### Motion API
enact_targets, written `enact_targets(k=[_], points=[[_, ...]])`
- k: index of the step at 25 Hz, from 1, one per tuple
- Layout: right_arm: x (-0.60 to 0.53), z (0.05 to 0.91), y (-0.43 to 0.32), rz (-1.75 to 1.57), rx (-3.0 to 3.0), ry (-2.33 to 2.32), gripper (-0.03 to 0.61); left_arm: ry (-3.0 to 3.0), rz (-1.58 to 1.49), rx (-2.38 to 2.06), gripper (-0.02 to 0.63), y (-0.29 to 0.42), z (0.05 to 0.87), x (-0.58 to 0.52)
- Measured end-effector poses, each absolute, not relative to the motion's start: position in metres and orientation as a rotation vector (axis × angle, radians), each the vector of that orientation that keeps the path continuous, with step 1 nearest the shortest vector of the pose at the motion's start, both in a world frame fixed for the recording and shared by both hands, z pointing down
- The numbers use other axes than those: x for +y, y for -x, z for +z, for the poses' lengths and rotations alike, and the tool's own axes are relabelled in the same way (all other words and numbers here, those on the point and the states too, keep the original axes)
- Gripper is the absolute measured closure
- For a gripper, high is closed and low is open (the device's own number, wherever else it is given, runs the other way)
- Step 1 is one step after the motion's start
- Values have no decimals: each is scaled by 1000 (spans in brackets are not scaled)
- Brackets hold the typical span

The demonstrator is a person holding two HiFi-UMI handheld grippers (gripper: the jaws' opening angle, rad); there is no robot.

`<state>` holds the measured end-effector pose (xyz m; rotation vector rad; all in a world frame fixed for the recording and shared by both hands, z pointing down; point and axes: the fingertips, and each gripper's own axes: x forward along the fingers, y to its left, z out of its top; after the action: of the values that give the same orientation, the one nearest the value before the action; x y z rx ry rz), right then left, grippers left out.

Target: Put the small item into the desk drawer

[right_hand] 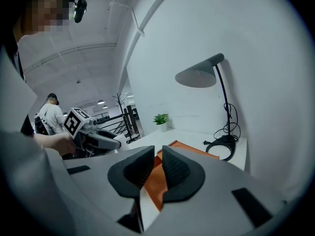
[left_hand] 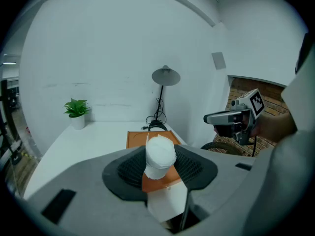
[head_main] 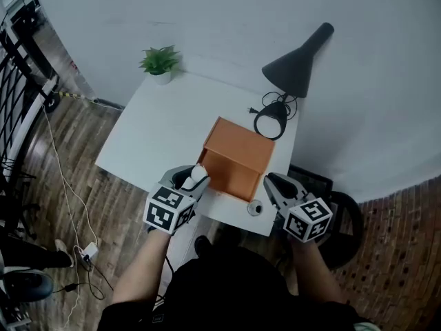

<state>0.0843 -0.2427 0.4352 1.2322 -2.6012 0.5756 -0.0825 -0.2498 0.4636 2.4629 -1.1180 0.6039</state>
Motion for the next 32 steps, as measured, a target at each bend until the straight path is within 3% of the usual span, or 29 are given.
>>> enact_targets(k=[32], points=[[-261,527,-145,803,-2439,-1168,534,-2423,766,-856,433,-31,595,-299]])
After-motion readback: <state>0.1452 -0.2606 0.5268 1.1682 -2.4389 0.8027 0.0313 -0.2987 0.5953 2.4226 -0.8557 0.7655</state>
